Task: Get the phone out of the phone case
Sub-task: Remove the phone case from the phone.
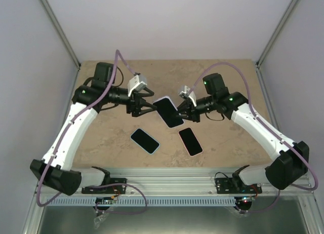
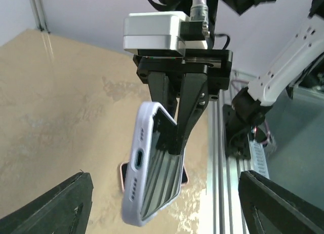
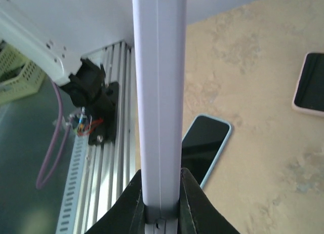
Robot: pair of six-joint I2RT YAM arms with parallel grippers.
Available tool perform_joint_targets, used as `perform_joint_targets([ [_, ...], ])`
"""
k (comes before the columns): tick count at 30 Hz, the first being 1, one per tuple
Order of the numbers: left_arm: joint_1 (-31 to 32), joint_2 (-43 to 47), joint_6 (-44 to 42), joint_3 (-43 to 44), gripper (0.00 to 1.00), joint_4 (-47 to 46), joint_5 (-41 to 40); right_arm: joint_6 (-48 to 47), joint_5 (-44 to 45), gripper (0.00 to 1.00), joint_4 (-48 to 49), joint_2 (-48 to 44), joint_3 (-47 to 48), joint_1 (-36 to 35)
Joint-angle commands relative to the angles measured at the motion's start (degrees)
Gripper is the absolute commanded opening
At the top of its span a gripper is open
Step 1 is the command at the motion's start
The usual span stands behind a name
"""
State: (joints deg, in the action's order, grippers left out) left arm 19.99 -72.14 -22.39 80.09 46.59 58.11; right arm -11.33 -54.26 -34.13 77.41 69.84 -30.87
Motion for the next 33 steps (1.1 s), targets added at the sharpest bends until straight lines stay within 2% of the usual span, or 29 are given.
perform_joint_targets([
  [1, 0.08, -6.09, -26.09, 8.63, 0.82, 27.8, -4.69, -11.77, 3.72, 0.01, -10.6, 1.0, 4.32, -2.52],
  [3, 0.14, -9.03, -29.54, 12.03, 0.81, 32.6, -4.91, -13.89, 5.22, 0.01, -12.64, 1.3, 5.14, -3.51],
  [9, 1.6, -10.33, -31.47, 12.81, 0.75, 32.81, -5.63, -17.83, 9.64, 0.01, -16.18, 2.36, 6.45, -6.12],
  [17, 3.82, -11.78, -30.72, 11.15, 0.66, 32.71, -4.64, -18.37, 12.92, 0.0, -16.84, 4.33, 6.74, -7.88],
  [29, 7.63, -12.54, -23.32, 7.51, 0.37, 24.57, -7.23, -18.11, 13.69, 0.01, -17.82, 5.35, 7.46, -9.03],
  [33, 8.48, -12.54, -22.87, 6.05, 0.2, 23.3, -8.33, -18.11, 13.74, 0.01, -17.94, 5.0, 7.52, -9.03],
])
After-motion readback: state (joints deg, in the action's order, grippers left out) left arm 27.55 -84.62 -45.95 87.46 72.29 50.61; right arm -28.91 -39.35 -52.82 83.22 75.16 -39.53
